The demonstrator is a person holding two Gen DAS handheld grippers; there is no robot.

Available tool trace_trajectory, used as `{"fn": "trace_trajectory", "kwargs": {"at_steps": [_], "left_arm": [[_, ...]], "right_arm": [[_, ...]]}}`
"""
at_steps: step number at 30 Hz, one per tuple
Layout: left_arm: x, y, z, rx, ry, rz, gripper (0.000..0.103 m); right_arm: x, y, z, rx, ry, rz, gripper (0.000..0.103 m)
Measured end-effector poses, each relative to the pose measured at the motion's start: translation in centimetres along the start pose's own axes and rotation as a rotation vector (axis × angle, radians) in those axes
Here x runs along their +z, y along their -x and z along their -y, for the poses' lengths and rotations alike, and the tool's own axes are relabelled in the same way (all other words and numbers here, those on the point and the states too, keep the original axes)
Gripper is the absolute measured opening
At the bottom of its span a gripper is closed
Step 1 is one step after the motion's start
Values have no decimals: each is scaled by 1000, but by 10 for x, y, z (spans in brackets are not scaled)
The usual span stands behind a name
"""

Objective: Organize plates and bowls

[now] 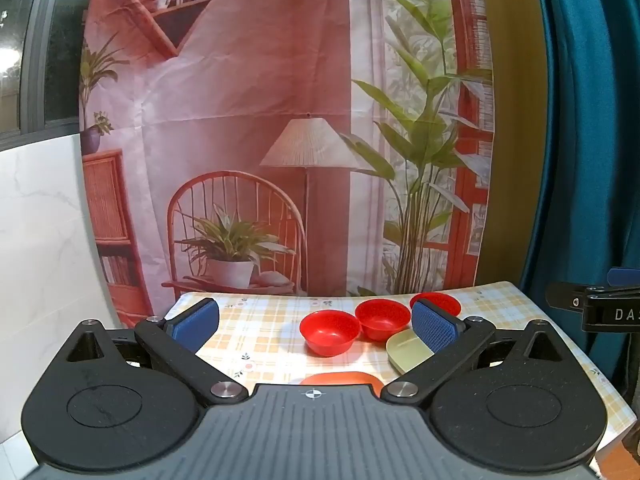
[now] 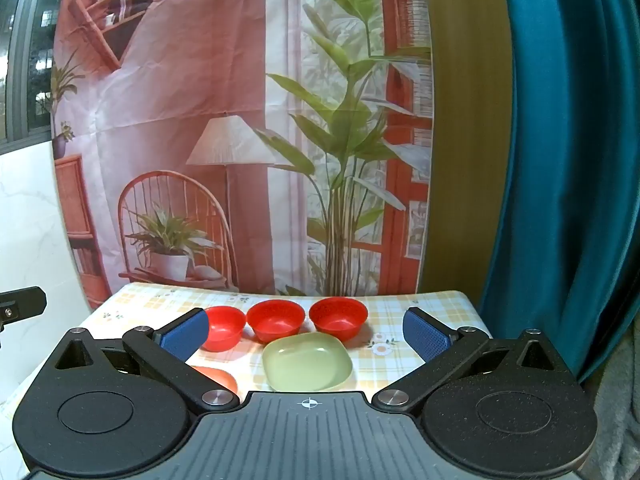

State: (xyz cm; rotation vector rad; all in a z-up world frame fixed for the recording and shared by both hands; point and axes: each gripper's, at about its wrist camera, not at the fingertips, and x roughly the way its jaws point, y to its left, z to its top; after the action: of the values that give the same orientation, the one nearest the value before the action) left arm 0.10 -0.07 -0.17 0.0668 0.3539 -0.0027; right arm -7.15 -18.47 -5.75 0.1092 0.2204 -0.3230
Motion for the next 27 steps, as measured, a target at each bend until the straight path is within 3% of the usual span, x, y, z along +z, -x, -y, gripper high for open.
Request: {"fn": "trace_trajectory", "kwargs": {"at_steps": [27], "left_arm": [[0,0,-1,1,12,-9,103]], "right_arm": [[-1,0,0,0,-1,1,103]]}}
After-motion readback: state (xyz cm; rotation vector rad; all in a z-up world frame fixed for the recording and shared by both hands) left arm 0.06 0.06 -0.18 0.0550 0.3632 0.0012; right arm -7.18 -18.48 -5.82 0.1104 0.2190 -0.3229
